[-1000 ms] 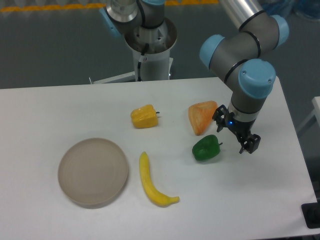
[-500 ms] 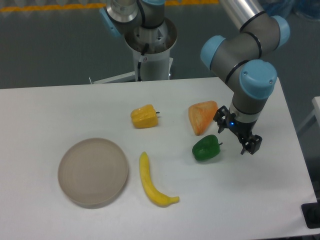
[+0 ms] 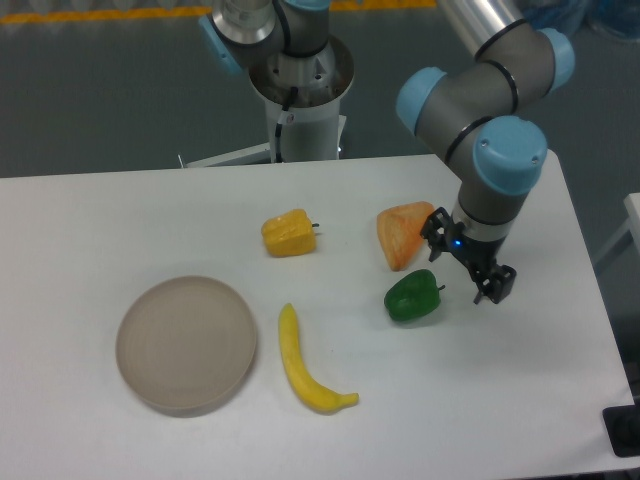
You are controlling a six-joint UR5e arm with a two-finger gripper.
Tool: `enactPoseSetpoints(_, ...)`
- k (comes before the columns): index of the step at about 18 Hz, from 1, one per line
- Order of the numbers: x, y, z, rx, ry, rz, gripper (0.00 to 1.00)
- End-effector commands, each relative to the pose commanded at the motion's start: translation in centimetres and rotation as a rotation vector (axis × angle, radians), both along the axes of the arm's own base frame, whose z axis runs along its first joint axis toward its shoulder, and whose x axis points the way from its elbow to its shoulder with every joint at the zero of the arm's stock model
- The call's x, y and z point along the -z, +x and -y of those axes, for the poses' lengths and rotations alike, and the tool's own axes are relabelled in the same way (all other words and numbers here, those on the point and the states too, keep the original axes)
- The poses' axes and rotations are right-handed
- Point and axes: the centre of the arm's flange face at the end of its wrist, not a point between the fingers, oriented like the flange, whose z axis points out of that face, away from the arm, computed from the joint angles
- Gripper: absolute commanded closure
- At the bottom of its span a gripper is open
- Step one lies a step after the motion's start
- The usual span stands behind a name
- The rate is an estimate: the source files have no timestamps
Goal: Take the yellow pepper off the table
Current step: 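Move the gripper over to the yellow bell pepper, then lower the gripper onto the yellow pepper and close on it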
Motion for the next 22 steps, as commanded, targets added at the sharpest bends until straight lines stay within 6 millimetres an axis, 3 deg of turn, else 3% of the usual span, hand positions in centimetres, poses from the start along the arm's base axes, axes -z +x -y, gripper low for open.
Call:
enactPoseSetpoints(2,0.7,2.1,1.6,0.006,-0.007,0.019,0.00)
enactPoseSetpoints(5,1.4,7.1,3.1,0.055,-0.016,0.042,0.00)
enactPoseSetpoints(11,2.2,14.4,4.6,0.147,-0.038,0.059,0.00)
enactPoseSetpoints(16,4.8,17.7,5.8,0.189,-0.082,0.090,0.00)
enactPoseSetpoints(22,7.1,18.8,6.6,0.201,-0.087,0.094,0.00)
